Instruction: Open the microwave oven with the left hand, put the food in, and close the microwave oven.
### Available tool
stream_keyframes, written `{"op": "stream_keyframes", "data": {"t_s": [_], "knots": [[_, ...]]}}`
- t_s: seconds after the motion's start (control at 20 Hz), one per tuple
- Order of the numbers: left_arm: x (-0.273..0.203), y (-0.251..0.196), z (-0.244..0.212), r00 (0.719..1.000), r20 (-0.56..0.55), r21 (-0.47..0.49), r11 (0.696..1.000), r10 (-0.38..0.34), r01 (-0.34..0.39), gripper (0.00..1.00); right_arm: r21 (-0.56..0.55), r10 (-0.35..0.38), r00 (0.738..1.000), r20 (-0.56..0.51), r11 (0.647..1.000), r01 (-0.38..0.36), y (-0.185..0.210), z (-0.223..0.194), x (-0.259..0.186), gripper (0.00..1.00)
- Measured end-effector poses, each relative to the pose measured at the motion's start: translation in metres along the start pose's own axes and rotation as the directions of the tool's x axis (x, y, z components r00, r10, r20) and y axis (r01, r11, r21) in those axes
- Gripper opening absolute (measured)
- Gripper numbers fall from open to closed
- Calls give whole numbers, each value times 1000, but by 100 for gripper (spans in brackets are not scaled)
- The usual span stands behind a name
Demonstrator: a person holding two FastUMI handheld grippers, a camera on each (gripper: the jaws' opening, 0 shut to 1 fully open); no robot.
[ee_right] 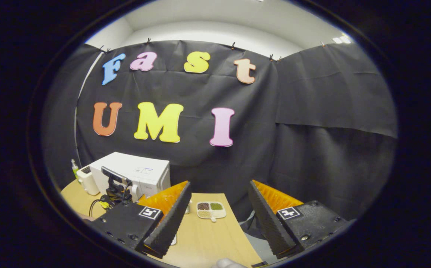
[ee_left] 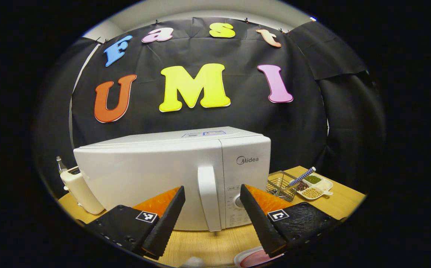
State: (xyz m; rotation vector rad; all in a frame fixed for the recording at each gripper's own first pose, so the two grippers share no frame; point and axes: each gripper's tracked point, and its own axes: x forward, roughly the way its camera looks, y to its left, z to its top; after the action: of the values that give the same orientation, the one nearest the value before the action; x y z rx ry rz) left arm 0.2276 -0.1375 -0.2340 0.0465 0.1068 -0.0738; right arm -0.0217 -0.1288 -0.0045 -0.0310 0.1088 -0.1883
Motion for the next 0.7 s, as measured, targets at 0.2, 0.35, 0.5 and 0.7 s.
{"op": "stream_keyframes", "data": {"t_s": [0.2, 0.35, 0.5, 0.7], "knots": [[9, 8, -10, 999, -24, -11, 1000, 30, -30, 75, 11, 6, 1000, -29, 1000, -6, 5, -9, 5, 99], [14, 7, -13, 999, -28, -46, 998, 34, -36, 58, 13, 19, 999, -51, 1000, -18, 9, -12, 5, 99], [9, -3, -12, 999, -35, -46, 999, 2, -4, 35, 10, 13, 998, -56, 1000, -12, 8, -12, 4, 99], [11, -3, -15, 999, -44, -60, 998, -22, 19, 19, 5, 16, 997, -71, 1000, -16, 12, -15, 4, 99]]}}
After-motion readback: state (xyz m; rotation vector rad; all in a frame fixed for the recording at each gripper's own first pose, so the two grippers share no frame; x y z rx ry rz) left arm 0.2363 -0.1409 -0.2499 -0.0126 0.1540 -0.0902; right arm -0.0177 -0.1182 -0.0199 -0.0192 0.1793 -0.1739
